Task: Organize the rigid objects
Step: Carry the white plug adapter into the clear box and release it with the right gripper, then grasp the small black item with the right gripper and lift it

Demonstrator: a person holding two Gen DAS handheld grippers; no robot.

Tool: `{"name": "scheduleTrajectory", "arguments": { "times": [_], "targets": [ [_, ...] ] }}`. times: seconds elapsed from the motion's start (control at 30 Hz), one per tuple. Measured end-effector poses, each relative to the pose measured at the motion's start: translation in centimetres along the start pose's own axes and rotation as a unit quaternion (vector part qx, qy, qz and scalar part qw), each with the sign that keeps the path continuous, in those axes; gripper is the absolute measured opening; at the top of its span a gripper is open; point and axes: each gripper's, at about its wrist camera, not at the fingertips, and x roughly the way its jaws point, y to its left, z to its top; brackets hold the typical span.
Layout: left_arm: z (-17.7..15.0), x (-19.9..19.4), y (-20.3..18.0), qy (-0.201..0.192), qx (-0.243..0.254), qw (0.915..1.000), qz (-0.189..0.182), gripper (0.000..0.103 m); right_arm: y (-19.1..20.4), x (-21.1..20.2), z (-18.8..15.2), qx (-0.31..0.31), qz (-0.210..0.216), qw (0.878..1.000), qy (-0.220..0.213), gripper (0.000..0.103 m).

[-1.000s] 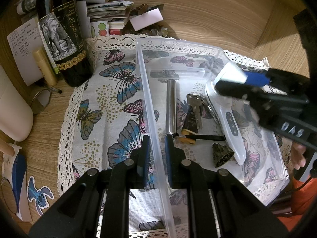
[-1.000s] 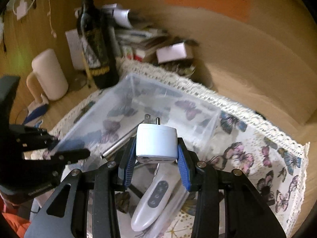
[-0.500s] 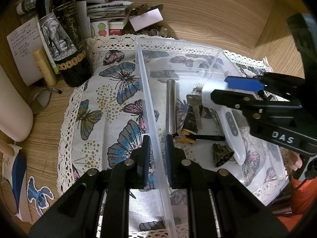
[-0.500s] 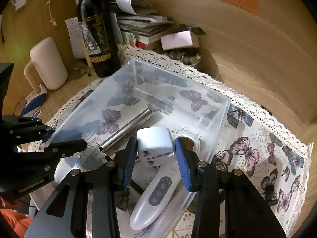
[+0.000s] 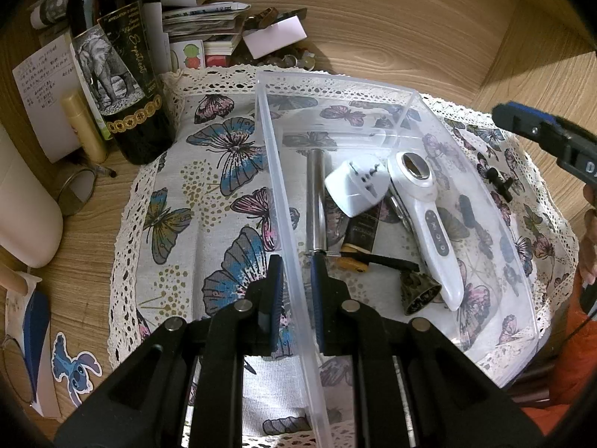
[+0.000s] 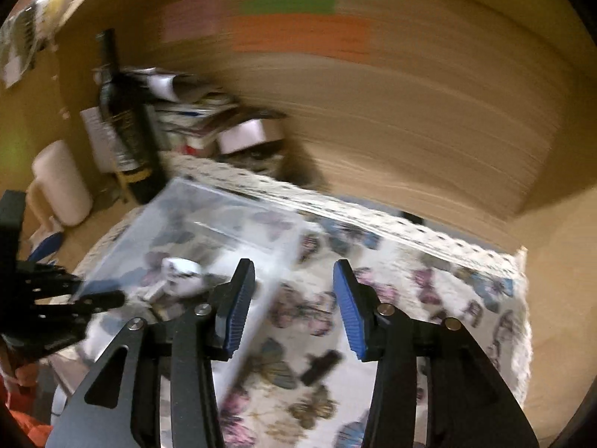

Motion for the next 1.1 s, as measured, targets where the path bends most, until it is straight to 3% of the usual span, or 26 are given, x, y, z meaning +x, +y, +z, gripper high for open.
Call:
{"name": "scheduleTrajectory", "arguments": {
  "times": [0.23, 0.47, 0.53, 0.57, 0.6, 0.87, 1.1],
  "targets": [
    [0.0, 0.0, 0.0, 0.0, 0.0, 1.0, 0.0, 0.013, -2.6, 3.2, -3.1, 0.035, -0.012, 0.997, 0.067, 0.041],
    [0.0, 0.0, 0.0, 0.0, 0.002, 1.0, 0.001, 0.013, -1.7, 7.0, -7.1, 0.022, -0.011, 0.99, 0.14, 0.04],
    [0.0, 0.0, -0.1, 0.0, 0.002, 1.0, 0.001, 0.013, -1.8, 6.9, -7.6, 0.022, -0.01, 0.991, 0.132, 0.035],
    [0.0, 0.0, -0.1, 0.0, 0.002, 1.0, 0.001, 0.013, -1.8, 6.8, -7.6, 0.022, -0.005, 0.991, 0.133, 0.022],
    [0.0, 0.0, -0.1, 0.0, 0.002, 1.0, 0.001, 0.014, -1.9, 6.7, -7.5, 0.023, -0.003, 0.991, 0.133, 0.016],
    [-0.1, 0.0, -0.1, 0.0, 0.003, 1.0, 0.001, 0.014, -2.2, 4.8, -6.5, 0.034, -0.01, 0.994, 0.104, 0.016],
    [0.0, 0.0, -0.1, 0.0, 0.002, 1.0, 0.001, 0.013, -1.6, 2.1, -3.4, 0.037, 0.002, 0.998, 0.042, 0.016]
  ]
}}
